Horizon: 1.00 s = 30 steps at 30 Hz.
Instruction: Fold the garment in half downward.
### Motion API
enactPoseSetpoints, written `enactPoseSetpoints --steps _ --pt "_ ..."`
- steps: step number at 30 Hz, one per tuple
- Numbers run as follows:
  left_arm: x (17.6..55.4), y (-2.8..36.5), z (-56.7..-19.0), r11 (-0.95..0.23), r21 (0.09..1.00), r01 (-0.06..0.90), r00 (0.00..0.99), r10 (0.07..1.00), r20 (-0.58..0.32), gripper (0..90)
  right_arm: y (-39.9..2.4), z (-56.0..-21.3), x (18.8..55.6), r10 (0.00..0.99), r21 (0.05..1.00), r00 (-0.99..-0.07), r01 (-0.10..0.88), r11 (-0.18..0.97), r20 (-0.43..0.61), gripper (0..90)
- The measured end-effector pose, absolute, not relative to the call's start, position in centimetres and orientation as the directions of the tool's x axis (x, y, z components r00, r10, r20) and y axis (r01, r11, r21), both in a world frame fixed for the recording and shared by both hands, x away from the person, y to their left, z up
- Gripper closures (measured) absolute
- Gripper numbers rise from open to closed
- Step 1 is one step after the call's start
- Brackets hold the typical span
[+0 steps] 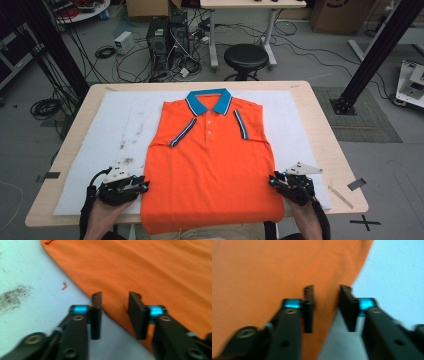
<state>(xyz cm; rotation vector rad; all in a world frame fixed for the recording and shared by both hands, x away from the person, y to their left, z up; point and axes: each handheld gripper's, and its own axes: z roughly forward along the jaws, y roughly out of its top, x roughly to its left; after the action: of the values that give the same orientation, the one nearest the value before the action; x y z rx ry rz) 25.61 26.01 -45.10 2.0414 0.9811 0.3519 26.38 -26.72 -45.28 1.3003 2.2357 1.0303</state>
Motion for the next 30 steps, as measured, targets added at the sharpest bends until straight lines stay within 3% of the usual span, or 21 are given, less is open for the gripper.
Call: enactPoseSetpoints --steps 2,6,20,21,23,24,25,30 --pt "25.8 26.3 -45.2 -0.34 0.778 0.528 0.666 0.734 -0.131 82.1 -26.8 -45.3 26.5 0.847 0.736 -0.526 0.603 0.306 0.079 83.3" --pt "25.7 26.2 -45.1 -0.352 0.777 0.521 0.676 0.727 -0.124 84.8 -27.0 -45.3 26.4 0.842 0.741 -0.532 0.602 0.299 0.092 87.3" --pt "22.6 26.8 -44.6 -0.447 0.746 0.493 0.78 0.607 -0.152 85.0 -28.7 -44.8 22.5 0.808 0.709 -0.578 0.616 0.342 0.112 87.8" --pt "22.6 26.8 -44.2 -0.431 0.761 0.485 0.778 0.61 -0.15 82.7 -29.0 -44.7 22.1 0.808 0.713 -0.579 0.613 0.342 0.11 81.1" --pt "22.7 26.7 -44.0 -0.418 0.769 0.484 0.771 0.619 -0.149 77.9 -29.1 -44.6 22.0 0.815 0.718 -0.57 0.611 0.334 0.106 76.8" --pt "23.2 26.6 -43.8 -0.399 0.78 0.482 0.743 0.658 -0.121 67.9 -29.4 -44.5 22.2 0.837 0.74 -0.539 0.601 0.304 0.093 65.6" --pt "23.6 26.6 -43.9 -0.39 0.782 0.486 0.728 0.675 -0.115 63.4 -29.5 -44.4 22.4 0.849 0.747 -0.521 0.599 0.289 0.09 62.6" --pt "25.0 25.7 -44.4 -0.385 0.775 0.501 0.673 0.736 -0.07 56.7 -29.0 -44.4 23.8 0.88 0.756 -0.474 0.58 0.304 0.009 58.1"
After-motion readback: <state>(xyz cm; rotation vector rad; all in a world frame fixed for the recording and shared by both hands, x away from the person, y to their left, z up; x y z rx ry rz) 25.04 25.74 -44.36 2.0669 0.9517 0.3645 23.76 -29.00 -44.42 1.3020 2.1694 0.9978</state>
